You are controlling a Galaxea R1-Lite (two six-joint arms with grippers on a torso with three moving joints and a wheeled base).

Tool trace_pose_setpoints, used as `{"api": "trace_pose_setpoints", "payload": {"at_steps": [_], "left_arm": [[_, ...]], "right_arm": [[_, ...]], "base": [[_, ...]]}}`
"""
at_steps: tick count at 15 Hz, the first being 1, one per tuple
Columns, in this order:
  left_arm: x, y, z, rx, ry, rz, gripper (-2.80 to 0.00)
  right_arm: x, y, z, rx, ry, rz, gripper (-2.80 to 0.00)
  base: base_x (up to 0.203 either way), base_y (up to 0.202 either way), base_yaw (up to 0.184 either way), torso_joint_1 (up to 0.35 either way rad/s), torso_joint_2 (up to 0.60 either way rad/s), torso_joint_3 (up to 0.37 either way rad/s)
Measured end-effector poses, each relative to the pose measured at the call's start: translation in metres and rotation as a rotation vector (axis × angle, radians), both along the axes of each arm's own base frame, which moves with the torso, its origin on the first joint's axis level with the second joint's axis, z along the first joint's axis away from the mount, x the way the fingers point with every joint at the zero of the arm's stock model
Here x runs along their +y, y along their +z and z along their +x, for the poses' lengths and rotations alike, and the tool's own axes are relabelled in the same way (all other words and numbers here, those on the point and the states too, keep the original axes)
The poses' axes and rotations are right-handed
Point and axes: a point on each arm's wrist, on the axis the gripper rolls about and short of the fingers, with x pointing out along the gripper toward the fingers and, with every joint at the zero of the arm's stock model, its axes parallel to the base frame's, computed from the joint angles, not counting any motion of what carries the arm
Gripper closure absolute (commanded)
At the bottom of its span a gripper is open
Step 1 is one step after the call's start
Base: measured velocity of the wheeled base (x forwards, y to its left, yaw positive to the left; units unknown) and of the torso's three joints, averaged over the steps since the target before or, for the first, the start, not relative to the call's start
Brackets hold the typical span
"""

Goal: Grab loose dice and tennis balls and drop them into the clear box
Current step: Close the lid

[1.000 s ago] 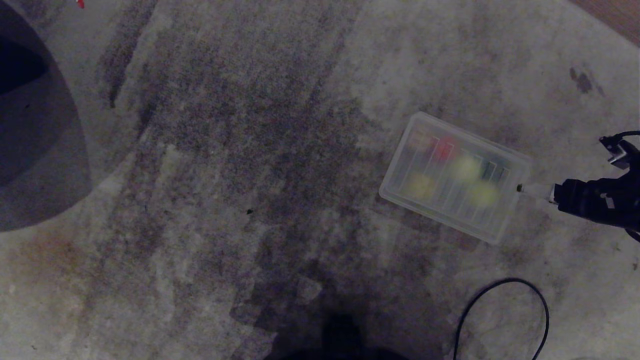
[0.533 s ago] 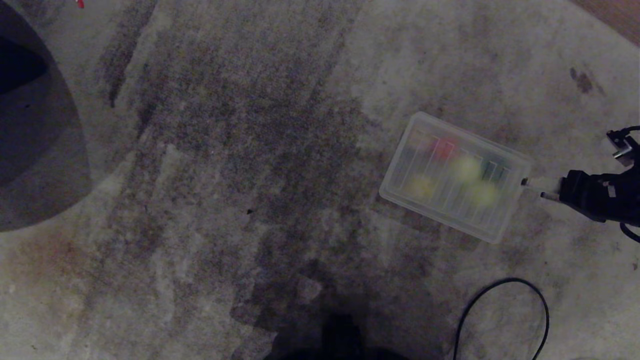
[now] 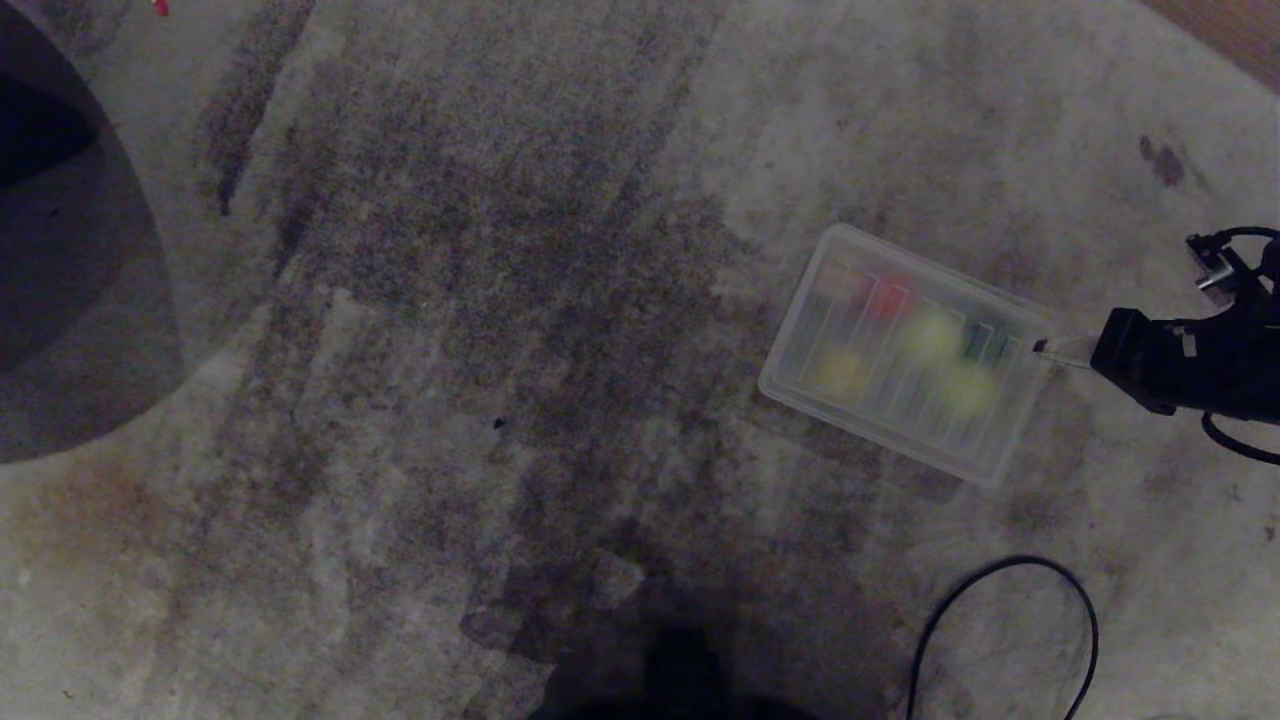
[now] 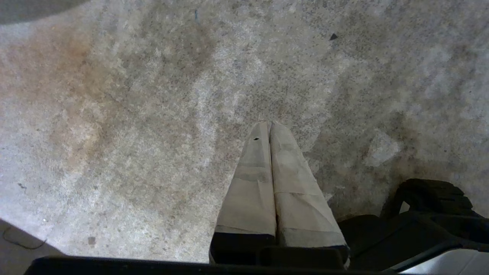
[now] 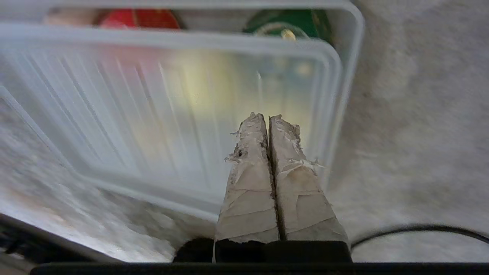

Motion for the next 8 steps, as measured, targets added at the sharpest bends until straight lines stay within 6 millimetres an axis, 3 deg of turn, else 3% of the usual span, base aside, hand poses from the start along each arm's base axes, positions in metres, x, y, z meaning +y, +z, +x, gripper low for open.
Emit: {"api": "trace_pose_setpoints", "payload": {"at_steps": [8], "left_arm": [[0.0, 0.0, 0.0, 0.0, -0.001, 0.0, 0.0]], "right_arm": [[-0.012, -0.013, 0.02, 0.034, -0.023, 0.002, 0.0]], "base": [[0.0, 0.0, 0.0, 0.0, 0.0, 0.0]]}}
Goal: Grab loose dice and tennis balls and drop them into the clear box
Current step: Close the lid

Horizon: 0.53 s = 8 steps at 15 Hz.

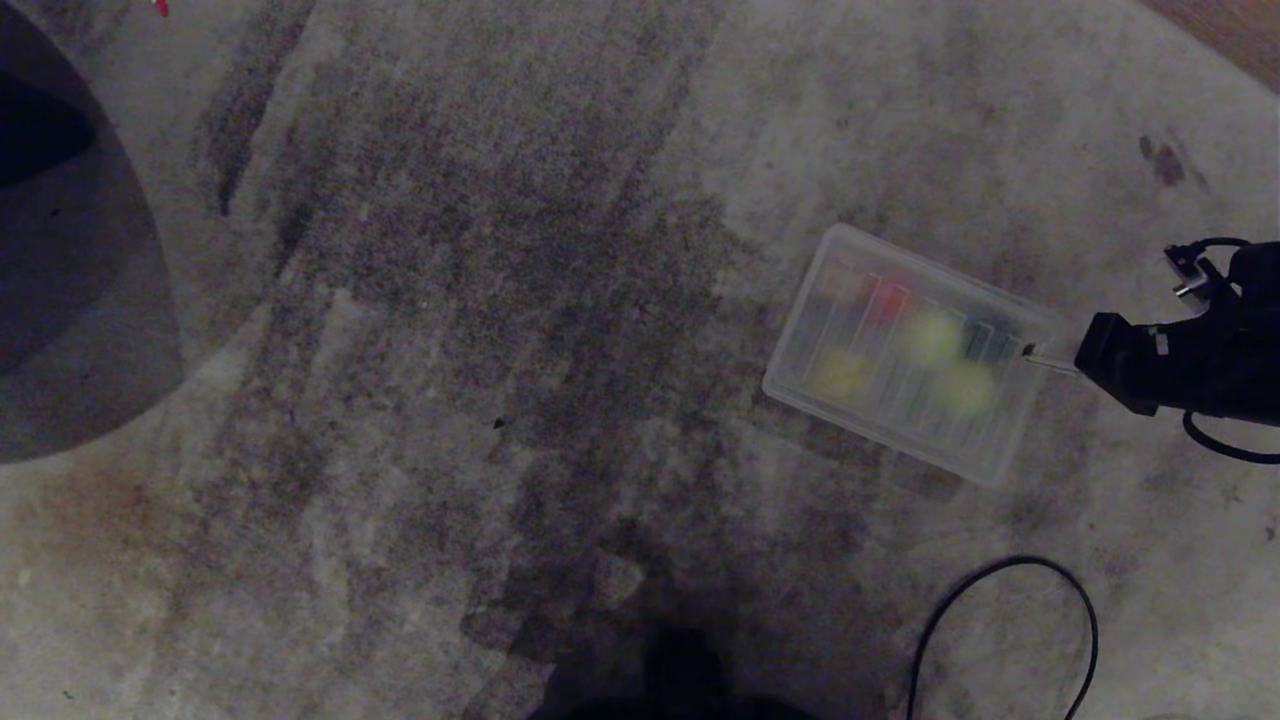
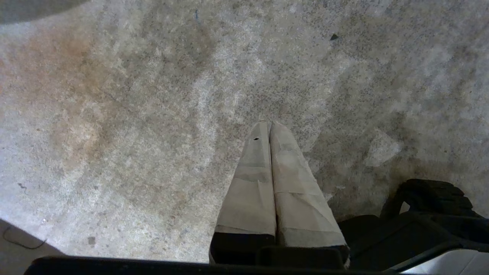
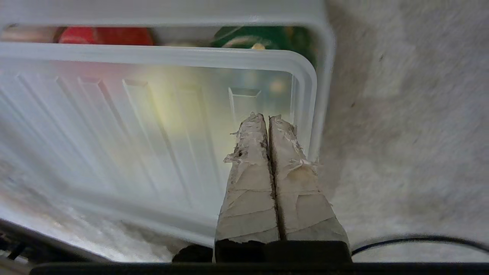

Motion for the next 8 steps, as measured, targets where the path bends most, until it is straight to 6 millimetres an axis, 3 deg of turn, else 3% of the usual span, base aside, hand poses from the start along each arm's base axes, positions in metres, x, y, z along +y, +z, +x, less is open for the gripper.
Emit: {"api": "trace_pose_setpoints", "payload": {"at_steps": [4, 8], "left_arm": [[0.0, 0.0, 0.0, 0.0, 0.0, 0.0, 0.0], [0.0, 0.0, 0.0, 0.0, 0.0, 0.0, 0.0]], "right_arm": [[-0.012, -0.002, 0.0, -0.016, -0.008, -0.084, 0.0], [-0.012, 0.002, 0.001, -0.027, -0.004, -0.089, 0.0]], "base": [[0.0, 0.0, 0.0, 0.0, 0.0, 0.0], [0.0, 0.0, 0.0, 0.0, 0.0, 0.0]]}}
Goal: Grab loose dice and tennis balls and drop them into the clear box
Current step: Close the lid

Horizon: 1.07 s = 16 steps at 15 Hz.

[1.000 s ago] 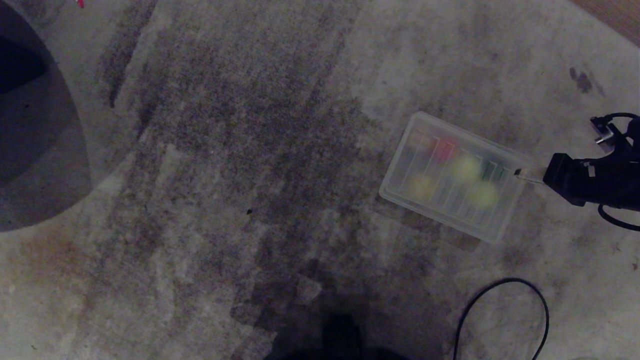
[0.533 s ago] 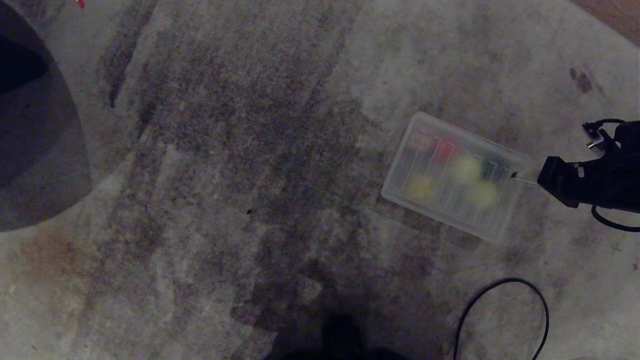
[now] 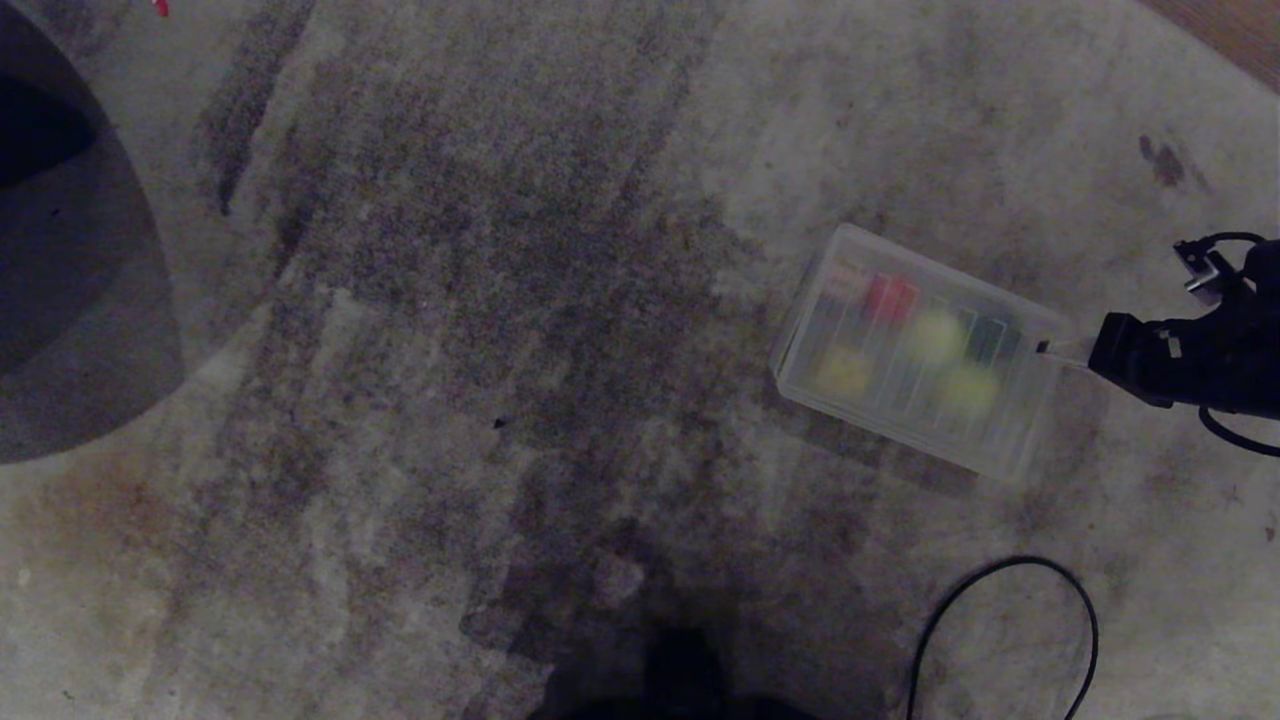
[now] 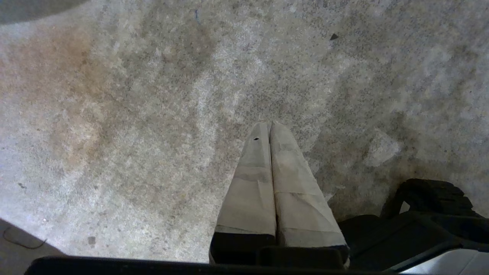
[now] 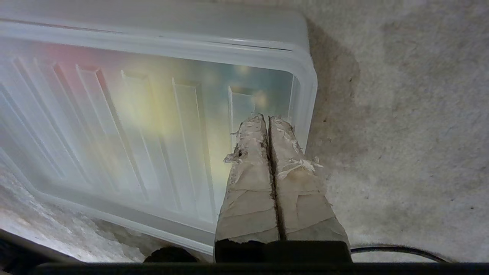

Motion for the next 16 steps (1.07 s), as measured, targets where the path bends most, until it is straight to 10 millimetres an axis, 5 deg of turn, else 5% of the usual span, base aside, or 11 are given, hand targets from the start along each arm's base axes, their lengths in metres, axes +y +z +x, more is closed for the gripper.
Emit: {"api": "trace_pose_setpoints", "payload": {"at_steps": [10, 16], "left_arm": [[0.0, 0.0, 0.0, 0.0, 0.0, 0.0, 0.0], [0.0, 0.0, 0.0, 0.0, 0.0, 0.0, 0.0]], "right_arm": [[0.009, 0.01, -0.014, 0.002, 0.047, 0.021, 0.0], [0.036, -0.001, -0.022, 0.118, 0.107, 0.085, 0.0]], "base": [[0.0, 0.0, 0.0, 0.0, 0.0, 0.0], [0.0, 0.0, 0.0, 0.0, 0.0, 0.0]]}}
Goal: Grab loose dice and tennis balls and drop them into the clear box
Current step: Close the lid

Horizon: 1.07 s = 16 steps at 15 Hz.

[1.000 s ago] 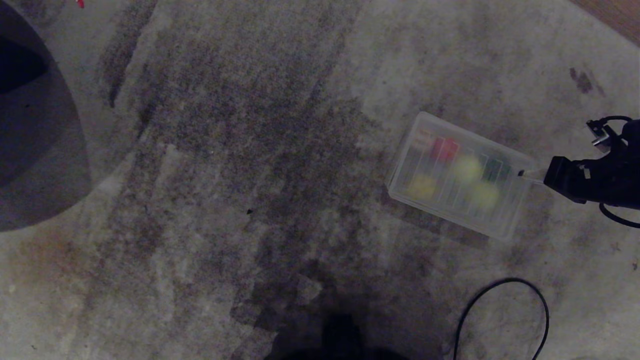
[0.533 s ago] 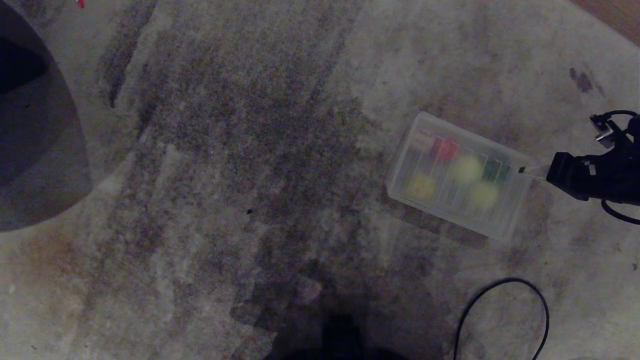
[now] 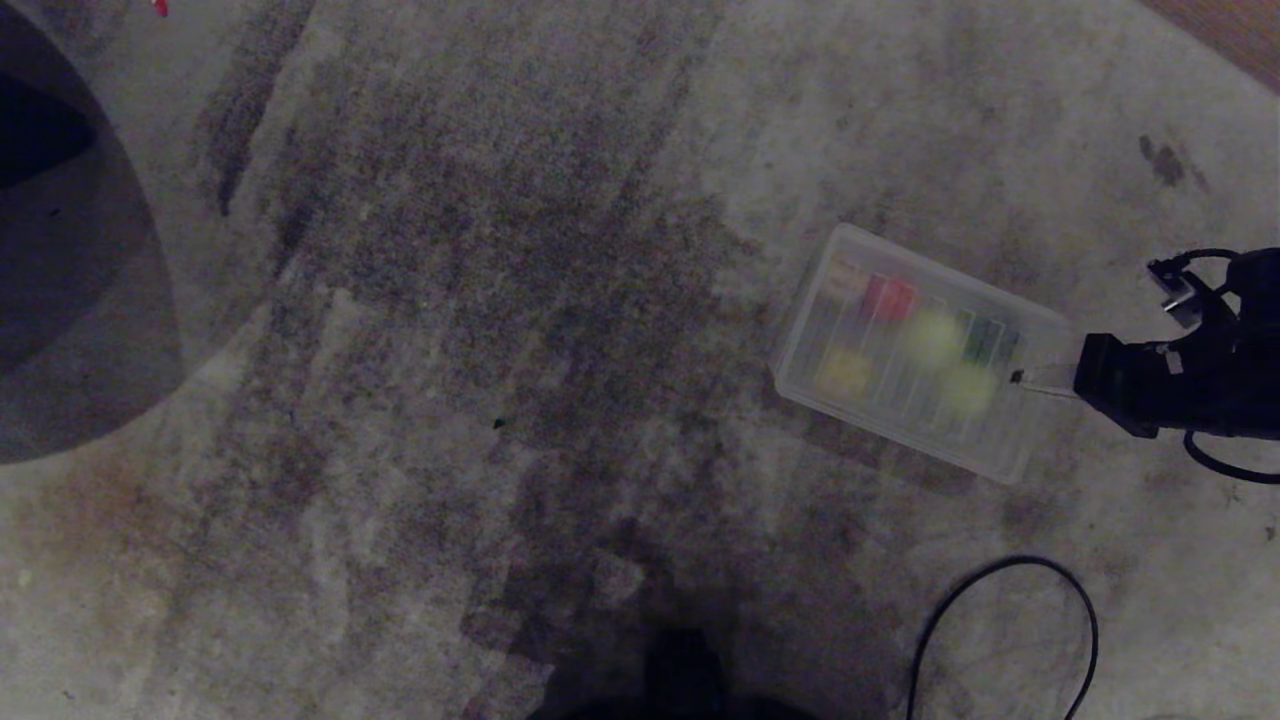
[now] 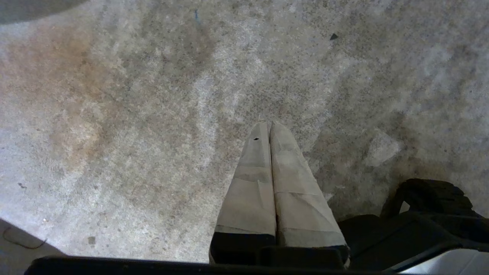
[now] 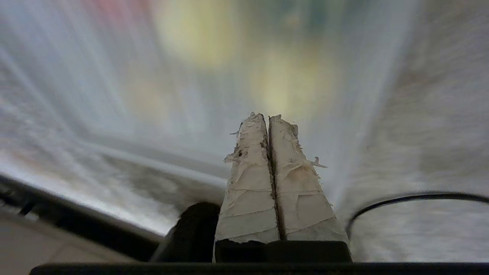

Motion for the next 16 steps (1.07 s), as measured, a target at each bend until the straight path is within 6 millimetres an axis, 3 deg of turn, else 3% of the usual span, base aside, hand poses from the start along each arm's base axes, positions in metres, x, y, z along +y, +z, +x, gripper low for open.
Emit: {"api": "trace_pose_setpoints", "payload": {"at_steps": [10, 16], "left_arm": [[0.0, 0.0, 0.0, 0.0, 0.0, 0.0, 0.0], [0.0, 0.0, 0.0, 0.0, 0.0, 0.0, 0.0]], "right_arm": [[0.007, -0.028, 0.006, 0.178, -0.01, -0.021, 0.0], [0.005, -0.028, 0.02, 0.126, -0.017, -0.049, 0.0]], "base": [[0.0, 0.0, 0.0, 0.0, 0.0, 0.0], [0.0, 0.0, 0.0, 0.0, 0.0, 0.0]]}}
